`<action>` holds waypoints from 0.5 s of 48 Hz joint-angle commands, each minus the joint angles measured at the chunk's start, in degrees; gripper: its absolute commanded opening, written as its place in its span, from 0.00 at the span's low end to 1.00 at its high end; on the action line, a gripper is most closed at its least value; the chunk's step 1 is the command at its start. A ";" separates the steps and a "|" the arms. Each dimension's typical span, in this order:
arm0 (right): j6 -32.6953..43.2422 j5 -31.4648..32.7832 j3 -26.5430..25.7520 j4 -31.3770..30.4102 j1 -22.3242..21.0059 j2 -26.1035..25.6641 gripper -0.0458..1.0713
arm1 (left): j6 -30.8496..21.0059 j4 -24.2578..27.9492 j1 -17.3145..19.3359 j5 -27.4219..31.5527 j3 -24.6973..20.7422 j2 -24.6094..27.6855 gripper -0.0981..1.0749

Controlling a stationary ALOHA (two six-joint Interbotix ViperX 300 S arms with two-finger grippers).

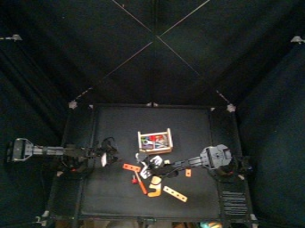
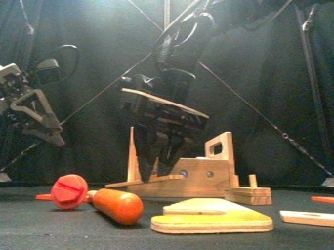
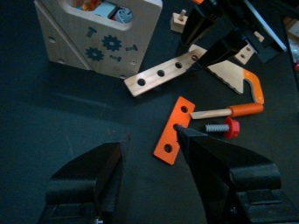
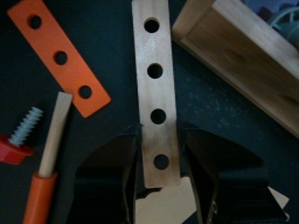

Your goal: Grab 4 hole block

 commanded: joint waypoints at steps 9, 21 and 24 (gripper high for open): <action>0.09 -0.97 -2.29 -0.79 0.18 -1.49 0.42 | 0.18 -0.09 0.09 -0.18 -0.70 0.09 0.81; 0.09 -0.97 -2.46 -0.79 0.18 -1.49 0.42 | 0.18 -0.18 0.09 -0.26 -0.70 0.09 0.81; 0.09 -0.97 -2.46 -0.79 0.26 -1.67 0.42 | 0.18 -0.18 0.09 -0.18 -0.70 0.09 0.81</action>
